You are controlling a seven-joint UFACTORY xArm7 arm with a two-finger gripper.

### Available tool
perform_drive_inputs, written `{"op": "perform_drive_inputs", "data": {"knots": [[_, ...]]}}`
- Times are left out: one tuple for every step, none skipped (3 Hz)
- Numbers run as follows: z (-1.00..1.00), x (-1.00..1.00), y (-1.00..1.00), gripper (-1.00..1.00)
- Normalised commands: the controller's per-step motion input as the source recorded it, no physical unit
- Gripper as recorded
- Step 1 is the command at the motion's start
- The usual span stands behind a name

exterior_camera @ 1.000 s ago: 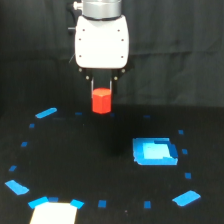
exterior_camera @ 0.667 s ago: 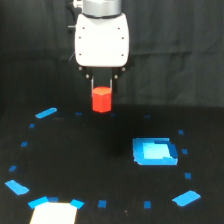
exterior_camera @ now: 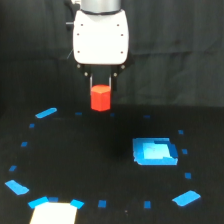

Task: Pick up the red object from the table

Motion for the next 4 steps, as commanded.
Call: {"op": "perform_drive_inputs", "data": {"knots": [[-0.3, 0.15, 0.18, -1.0], [0.26, -0.04, -0.12, -0.96], [0.24, 0.01, -0.13, -0.93], [0.36, 0.11, -0.24, -1.0]]}}
